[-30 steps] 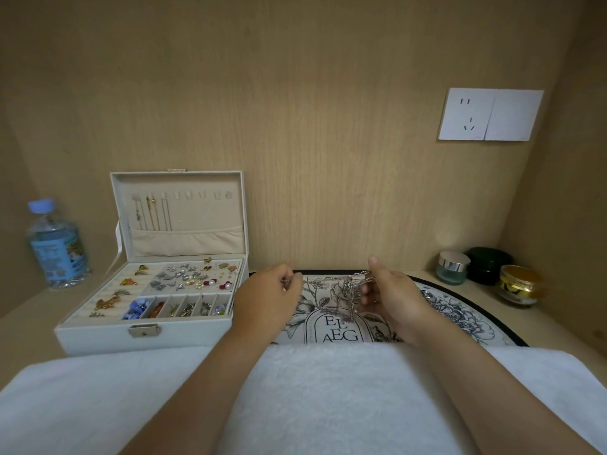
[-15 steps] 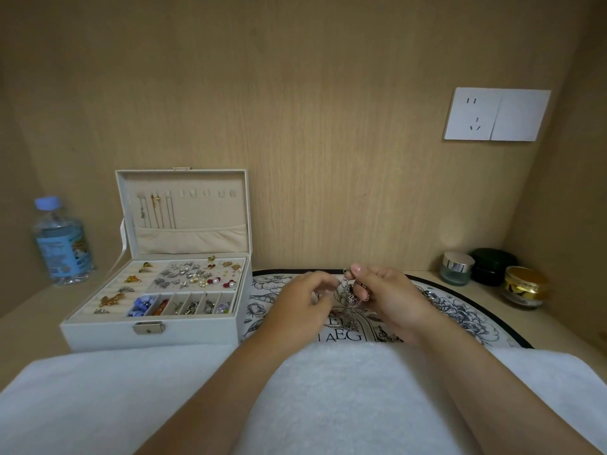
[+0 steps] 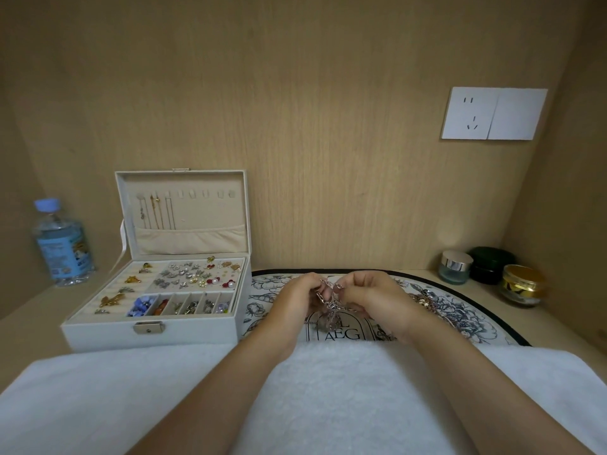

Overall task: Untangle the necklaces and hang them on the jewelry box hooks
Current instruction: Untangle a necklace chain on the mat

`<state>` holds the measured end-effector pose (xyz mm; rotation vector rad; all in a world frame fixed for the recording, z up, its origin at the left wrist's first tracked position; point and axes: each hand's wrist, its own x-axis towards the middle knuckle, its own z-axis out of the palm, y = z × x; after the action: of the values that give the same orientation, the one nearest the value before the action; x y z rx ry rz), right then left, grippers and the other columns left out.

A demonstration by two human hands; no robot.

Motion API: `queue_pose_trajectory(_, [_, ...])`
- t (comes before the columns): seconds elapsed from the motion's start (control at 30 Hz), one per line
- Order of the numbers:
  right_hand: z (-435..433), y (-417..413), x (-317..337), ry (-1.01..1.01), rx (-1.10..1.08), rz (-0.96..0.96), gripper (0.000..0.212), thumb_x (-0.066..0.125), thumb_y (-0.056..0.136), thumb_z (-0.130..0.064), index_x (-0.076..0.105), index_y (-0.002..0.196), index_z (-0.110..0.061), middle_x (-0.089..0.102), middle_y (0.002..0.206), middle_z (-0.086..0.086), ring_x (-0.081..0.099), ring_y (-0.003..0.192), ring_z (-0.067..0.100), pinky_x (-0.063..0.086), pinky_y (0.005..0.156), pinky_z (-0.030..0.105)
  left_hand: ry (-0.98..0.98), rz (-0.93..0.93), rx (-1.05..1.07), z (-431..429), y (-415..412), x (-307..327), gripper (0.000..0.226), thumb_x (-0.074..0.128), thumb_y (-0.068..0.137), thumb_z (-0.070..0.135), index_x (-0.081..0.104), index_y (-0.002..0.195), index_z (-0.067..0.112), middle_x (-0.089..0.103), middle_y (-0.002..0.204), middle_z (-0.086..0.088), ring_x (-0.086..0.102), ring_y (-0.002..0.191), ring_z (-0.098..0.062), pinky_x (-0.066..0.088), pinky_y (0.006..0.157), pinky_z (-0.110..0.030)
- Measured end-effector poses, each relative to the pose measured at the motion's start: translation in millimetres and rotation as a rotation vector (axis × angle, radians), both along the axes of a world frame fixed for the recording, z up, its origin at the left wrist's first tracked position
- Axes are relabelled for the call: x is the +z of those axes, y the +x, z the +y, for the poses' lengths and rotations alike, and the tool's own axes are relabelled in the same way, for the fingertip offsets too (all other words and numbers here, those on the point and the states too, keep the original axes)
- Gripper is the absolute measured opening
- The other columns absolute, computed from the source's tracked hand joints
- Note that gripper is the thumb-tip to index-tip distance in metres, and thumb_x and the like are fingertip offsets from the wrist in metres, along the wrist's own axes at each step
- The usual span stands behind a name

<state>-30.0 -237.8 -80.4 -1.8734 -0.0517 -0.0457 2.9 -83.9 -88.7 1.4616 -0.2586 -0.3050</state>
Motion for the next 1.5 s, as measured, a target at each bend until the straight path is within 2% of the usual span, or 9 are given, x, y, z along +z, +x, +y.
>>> queue_pose_trajectory(0.1, [-2, 7, -8, -0.164, -0.208, -0.058, 0.006, 0.066, 0.085, -0.019, 0.071, 0.081, -0.017, 0.068, 0.065, 0.001, 0.056, 0.059, 0.009, 0.046, 0.061, 0.023, 0.037, -0.022, -0.064, 1, -2, -2, 0.016, 0.058, 0.065, 0.031, 0.06, 0.05, 0.024, 0.052, 0.067, -0.005, 0.046, 0.053, -0.016, 0.034, 0.06, -0.032])
queue_pose_trajectory(0.17, [-1, 9, -11, -0.177, -0.263, -0.111, 0.006, 0.067, 0.084, -0.023, 0.071, 0.081, -0.02, 0.071, 0.068, 0.008, 0.057, 0.059, 0.013, 0.047, 0.062, 0.03, 0.081, -0.066, -0.088, 2, -3, -7, 0.014, 0.065, 0.076, 0.032, 0.061, 0.065, 0.025, 0.051, 0.066, -0.005, 0.047, 0.049, -0.014, 0.036, 0.062, -0.035])
queue_pose_trajectory(0.37, [-1, 6, -6, 0.166, -0.16, -0.083, 0.006, 0.069, 0.09, -0.006, 0.069, 0.096, -0.008, 0.056, 0.069, 0.007, 0.049, 0.054, 0.014, 0.042, 0.055, 0.027, -0.009, -0.061, -0.078, 9, 4, -13, 0.007, 0.058, 0.098, 0.015, 0.056, 0.096, 0.009, 0.058, 0.076, -0.006, 0.056, 0.058, -0.015, 0.052, 0.069, -0.041])
queue_pose_trajectory(0.63, [-4, 6, -11, -0.006, -0.059, -0.153, 0.022, 0.065, 0.091, 0.0, 0.069, 0.078, -0.017, 0.056, 0.064, 0.0, 0.045, 0.056, 0.012, 0.037, 0.053, 0.023, -0.019, -0.11, -0.013, 9, 4, -12, 0.007, 0.056, 0.099, 0.015, 0.057, 0.097, 0.009, 0.064, 0.079, -0.004, 0.058, 0.057, -0.014, 0.053, 0.067, -0.039])
queue_pose_trajectory(0.8, [-3, 5, -12, -0.123, -0.076, -0.137, 0.025, 0.066, 0.091, -0.008, 0.079, 0.081, -0.027, 0.068, 0.067, -0.004, 0.053, 0.06, 0.014, 0.046, 0.065, 0.03, 0.013, -0.144, 0.019, 9, 6, -14, 0.004, 0.06, 0.097, 0.015, 0.059, 0.096, 0.011, 0.064, 0.075, -0.008, 0.058, 0.057, -0.017, 0.05, 0.068, -0.038])
queue_pose_trajectory(0.97, [-3, 0, -11, -0.139, 0.097, -0.17, 0.009, 0.077, 0.085, -0.012, 0.081, 0.092, -0.017, 0.078, 0.09, 0.002, 0.072, 0.098, 0.026, 0.054, 0.097, 0.041, 0.035, -0.186, 0.021, 12, 8, -13, 0.009, 0.064, 0.094, 0.02, 0.062, 0.097, 0.011, 0.062, 0.072, -0.006, 0.059, 0.055, -0.018, 0.049, 0.064, -0.039])
queue_pose_trajectory(1.13, [-2, 0, -11, -0.119, 0.004, -0.13, 0.011, 0.084, 0.079, -0.025, 0.078, 0.07, -0.02, 0.069, 0.068, -0.005, 0.062, 0.066, 0.008, 0.05, 0.072, 0.029, 0.212, -0.327, 0.08, 17, 11, -16, 0.005, 0.068, 0.091, 0.028, 0.064, 0.093, 0.025, 0.063, 0.087, 0.0, 0.054, 0.057, -0.014, 0.045, 0.05, -0.03])
queue_pose_trajectory(1.3, [-2, -1, -7, -0.008, -0.068, -0.109, 0.01, 0.08, 0.083, -0.02, 0.08, 0.074, -0.018, 0.074, 0.079, 0.015, 0.063, 0.072, 0.014, 0.052, 0.077, 0.034, 0.351, -0.498, 0.051, 22, 13, -19, 0.009, 0.065, 0.092, 0.031, 0.063, 0.091, 0.04, 0.062, 0.089, 0.014, 0.055, 0.069, -0.006, 0.053, 0.072, -0.039])
queue_pose_trajectory(1.5, [0, -2, -2, 0.155, -0.072, 0.026, 0.027, 0.061, 0.097, -0.025, 0.064, 0.072, -0.014, 0.057, 0.068, 0.004, 0.055, 0.059, 0.017, 0.046, 0.07, 0.035, 0.404, -0.556, 0.006, 20, 9, -16, 0.012, 0.069, 0.089, 0.03, 0.07, 0.083, 0.04, 0.066, 0.094, 0.019, 0.061, 0.083, -0.012, 0.05, 0.082, -0.03])
